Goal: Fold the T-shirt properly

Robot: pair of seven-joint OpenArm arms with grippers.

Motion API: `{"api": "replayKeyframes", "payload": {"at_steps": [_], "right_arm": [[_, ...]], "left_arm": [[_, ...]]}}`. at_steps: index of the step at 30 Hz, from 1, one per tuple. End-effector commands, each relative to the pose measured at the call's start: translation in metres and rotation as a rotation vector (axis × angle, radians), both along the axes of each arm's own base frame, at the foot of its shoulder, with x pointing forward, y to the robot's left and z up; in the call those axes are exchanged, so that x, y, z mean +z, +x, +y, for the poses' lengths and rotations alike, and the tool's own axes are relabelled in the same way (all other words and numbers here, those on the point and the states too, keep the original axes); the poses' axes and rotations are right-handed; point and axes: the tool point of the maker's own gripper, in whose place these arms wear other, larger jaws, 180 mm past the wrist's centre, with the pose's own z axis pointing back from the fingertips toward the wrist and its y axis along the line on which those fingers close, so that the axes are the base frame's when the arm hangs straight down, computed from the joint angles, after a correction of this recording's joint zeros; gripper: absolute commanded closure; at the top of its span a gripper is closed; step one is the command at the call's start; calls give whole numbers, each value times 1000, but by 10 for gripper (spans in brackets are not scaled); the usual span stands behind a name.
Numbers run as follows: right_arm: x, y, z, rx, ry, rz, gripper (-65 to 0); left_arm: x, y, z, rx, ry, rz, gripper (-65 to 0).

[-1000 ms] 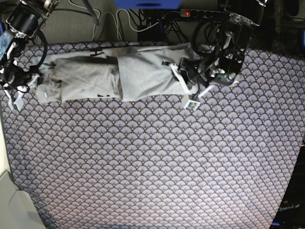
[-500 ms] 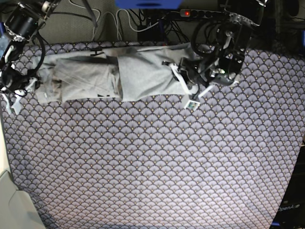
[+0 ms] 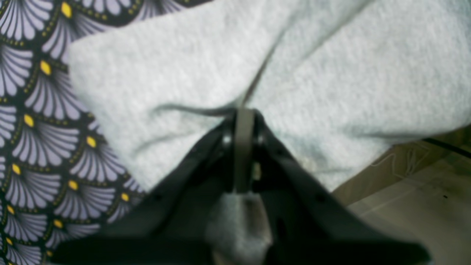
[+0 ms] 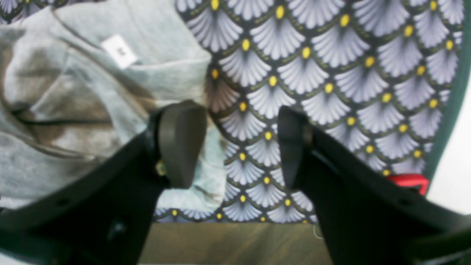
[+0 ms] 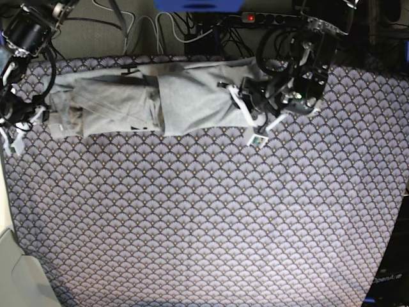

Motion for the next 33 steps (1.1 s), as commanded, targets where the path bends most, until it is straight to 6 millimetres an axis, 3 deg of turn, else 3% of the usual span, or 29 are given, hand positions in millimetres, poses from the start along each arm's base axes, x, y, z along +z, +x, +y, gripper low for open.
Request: {"api": "replayKeyframes", "payload": {"at_steps": [1,5,12,21,24,33], "right_arm": [[14,11,-10,4,-28,-47,-361],[12,12,-9,8,-24,-58,-361],[-17,0,-13,-32,53,19,-361],[-16,1,-13,-34,59,23,-361],[-12,9,-4,-27,114,-26,-361],[-2,11,-8,-20,137,-41,-360]], "left_arm": [[5,4,2,-1,4,-18,-3],[5,4,2,-1,4,-18,-3],[4,2,2,-1,4,-13,-3],[4,1,1,-1,4,-13,-3],[5,2,1,-1,4,-15,-3],[6,4,2,0,3,-18,-3]]}}
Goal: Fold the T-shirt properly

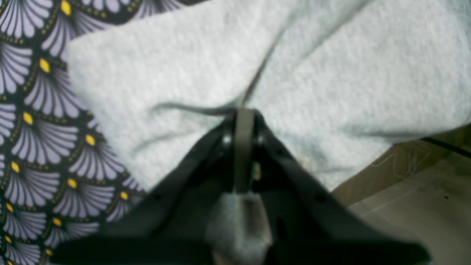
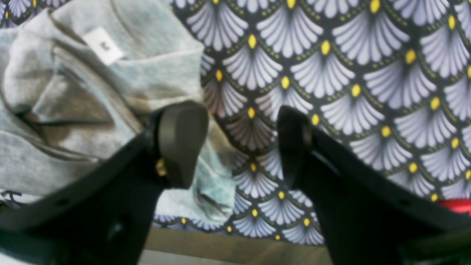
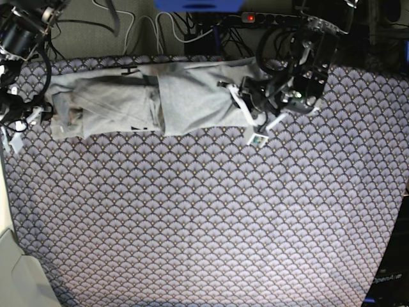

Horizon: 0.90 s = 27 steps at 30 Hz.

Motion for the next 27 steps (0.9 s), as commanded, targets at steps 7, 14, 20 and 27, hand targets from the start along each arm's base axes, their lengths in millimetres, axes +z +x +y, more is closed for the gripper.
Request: {"api": "replayKeyframes", "payload": {"at_steps": [7,14,20,27], "right_arm": [[29,14,-3,29,-19,-90,-360],[50,16,1,60,-37,-148,-360],[46,11,-3,25,-18,-144,-360],[27,-3,6,14,28,-94,-360]], "left_arm": [[7,6,0,1,-2,-20,-3],[6,6,0,1,-2,-19,-3],[6,5,0,1,-2,-17,-3],[6,4,0,1,-2,-16,-3]]}}
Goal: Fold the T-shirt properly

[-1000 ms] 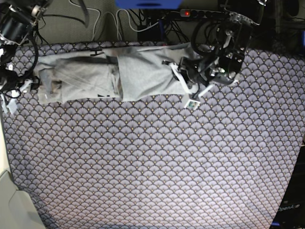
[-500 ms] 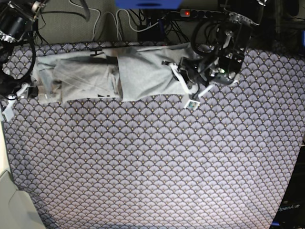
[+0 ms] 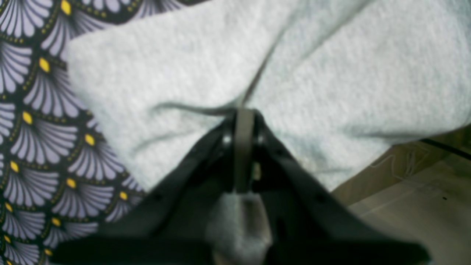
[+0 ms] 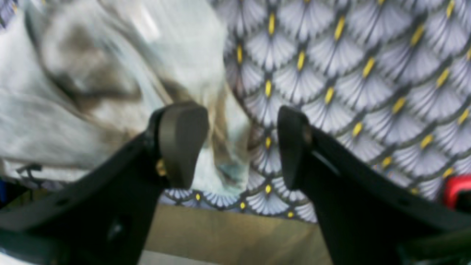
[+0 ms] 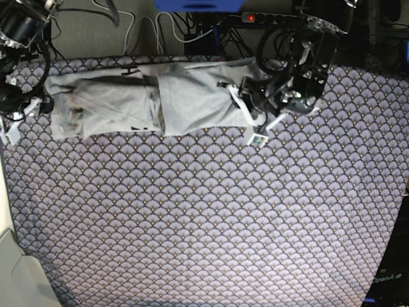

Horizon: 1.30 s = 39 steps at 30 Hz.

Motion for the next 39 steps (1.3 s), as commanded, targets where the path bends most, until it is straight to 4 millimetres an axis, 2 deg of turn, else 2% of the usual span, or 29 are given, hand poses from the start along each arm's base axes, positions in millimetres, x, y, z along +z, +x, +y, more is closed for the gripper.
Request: {"api": "replayKeyframes", "payload": {"at_steps": [1,14,24,29,39], "right_arm": [[13,11,-5,9,-15,-54,-360],[9,7,-2,11,-10,-43,-360],[11,11,-2,15,-11,-51,-361],[7,18,11,72,-9,-46,-362],[9,20,10,69,-11,-58,-362]], "left_arm": [[6,4,0,-1,0,-16,-2],[5,4,0,-1,0,-14,-2],[5,3,0,-1,-1,-12,-2],[5,3,0,-1,-3,-12,-2],[4,2,2,-1,0,-10,-2]]}}
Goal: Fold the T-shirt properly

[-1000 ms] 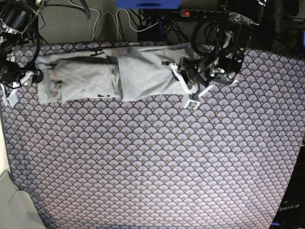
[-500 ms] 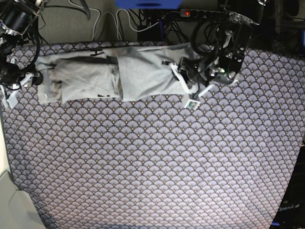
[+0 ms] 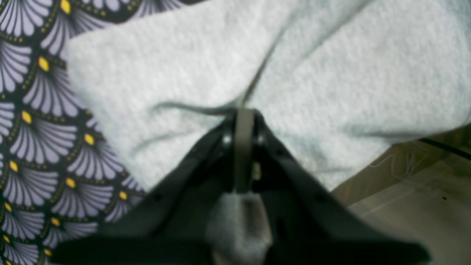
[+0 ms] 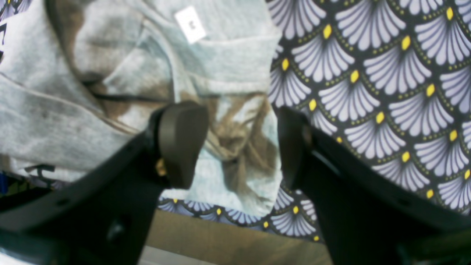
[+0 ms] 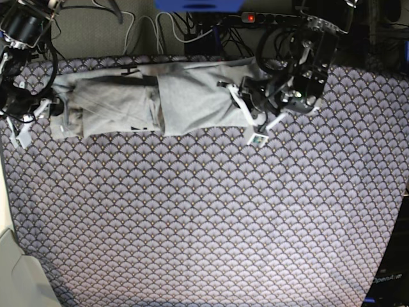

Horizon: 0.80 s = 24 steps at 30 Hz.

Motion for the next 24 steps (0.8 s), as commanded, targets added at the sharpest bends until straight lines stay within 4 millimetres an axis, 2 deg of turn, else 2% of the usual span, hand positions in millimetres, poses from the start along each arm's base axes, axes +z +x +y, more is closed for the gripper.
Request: {"api": "replayKeyframes", "payload": {"at_steps": [1,16,20,24], "right_arm": [[14,11,-10,1,-23,-55,-362],[17,14,-16,-3,-38,-70,-362],[4,6,-17,-22,-5,-27,-362],[0,7,-20,-35,12,-13,-362]], "left_arm": [[5,3,1,-2,1,-11,-2],[4,2,1,-2,1,-10,-2],[5,2,1,-2,0,-11,-2],[4,0,1,-2,0,-6,-2]]}}
